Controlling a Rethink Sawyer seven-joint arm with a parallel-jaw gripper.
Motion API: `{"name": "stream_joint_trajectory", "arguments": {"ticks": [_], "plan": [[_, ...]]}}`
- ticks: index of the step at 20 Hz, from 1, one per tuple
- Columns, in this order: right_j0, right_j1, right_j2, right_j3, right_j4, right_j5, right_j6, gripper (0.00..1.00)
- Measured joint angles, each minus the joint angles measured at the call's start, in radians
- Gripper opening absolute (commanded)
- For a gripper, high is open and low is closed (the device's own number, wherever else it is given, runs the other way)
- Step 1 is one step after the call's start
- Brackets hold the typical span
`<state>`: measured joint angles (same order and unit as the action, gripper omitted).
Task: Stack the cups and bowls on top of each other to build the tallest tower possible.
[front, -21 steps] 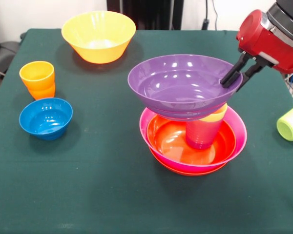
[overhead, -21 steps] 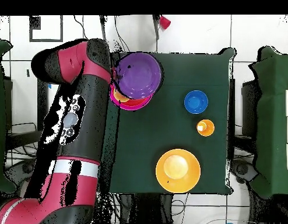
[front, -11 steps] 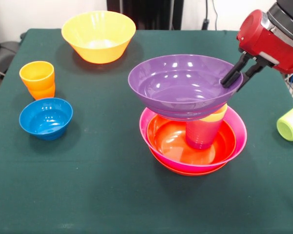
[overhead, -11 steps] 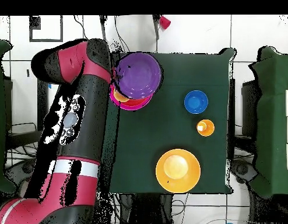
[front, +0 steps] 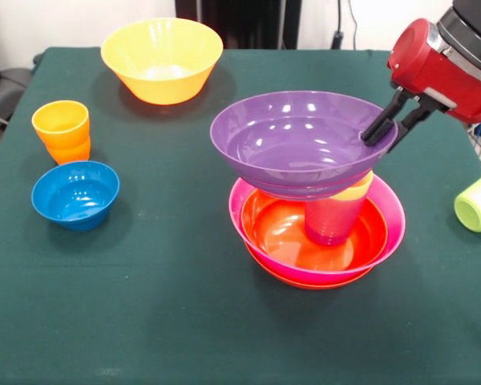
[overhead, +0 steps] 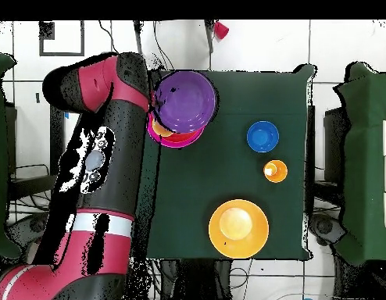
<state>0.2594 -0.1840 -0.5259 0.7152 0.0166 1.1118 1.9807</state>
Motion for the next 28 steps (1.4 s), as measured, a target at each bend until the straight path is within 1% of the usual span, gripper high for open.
{"name": "stream_joint_trajectory", "arguments": {"ticks": [22, 26, 28], "plan": [[0.0, 0.001, 0.0, 0.0, 0.009, 0.0, 0.0, 0.0], [-0.003, 0.007, 0.0, -0.016, 0.012, 0.0, 0.0, 0.0], [-0.007, 0.016, 0.0, -0.041, 0.017, 0.003, 0.0, 0.0]]}}
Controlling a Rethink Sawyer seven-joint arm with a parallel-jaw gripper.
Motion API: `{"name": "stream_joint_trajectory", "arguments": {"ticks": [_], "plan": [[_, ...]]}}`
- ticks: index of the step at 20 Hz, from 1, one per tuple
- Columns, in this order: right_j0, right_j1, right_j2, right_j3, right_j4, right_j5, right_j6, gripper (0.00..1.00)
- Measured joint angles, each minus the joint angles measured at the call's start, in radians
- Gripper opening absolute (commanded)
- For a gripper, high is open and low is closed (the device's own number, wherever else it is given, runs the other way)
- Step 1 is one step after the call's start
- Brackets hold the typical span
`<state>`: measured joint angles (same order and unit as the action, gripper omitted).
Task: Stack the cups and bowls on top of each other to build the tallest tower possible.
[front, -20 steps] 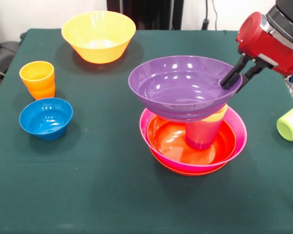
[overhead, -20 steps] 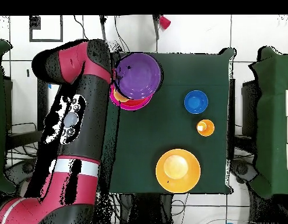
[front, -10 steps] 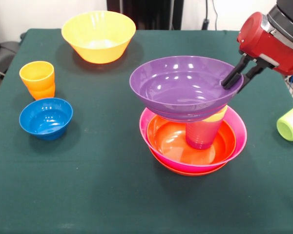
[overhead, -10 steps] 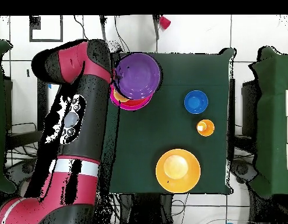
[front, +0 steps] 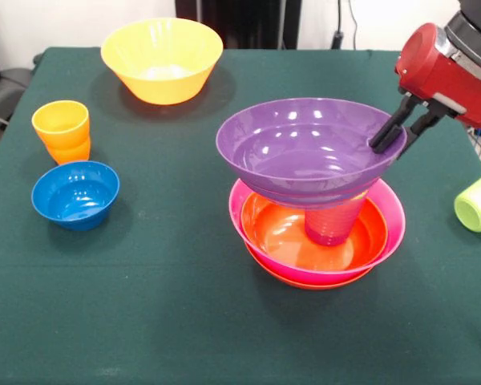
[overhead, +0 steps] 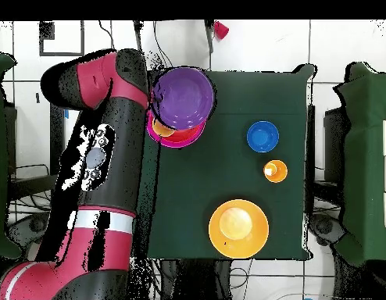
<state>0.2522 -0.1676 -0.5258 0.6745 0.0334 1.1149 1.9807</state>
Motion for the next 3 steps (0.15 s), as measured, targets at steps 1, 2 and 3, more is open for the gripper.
{"name": "stream_joint_trajectory", "arguments": {"ticks": [1, 2, 3], "plan": [[-0.001, 0.004, 0.0, -0.009, 0.002, 0.003, 0.0, 0.0], [-0.002, 0.01, 0.0, -0.021, 0.005, 0.008, 0.0, 0.0], [-0.003, 0.016, 0.0, -0.033, 0.008, 0.013, 0.0, 0.0]]}}
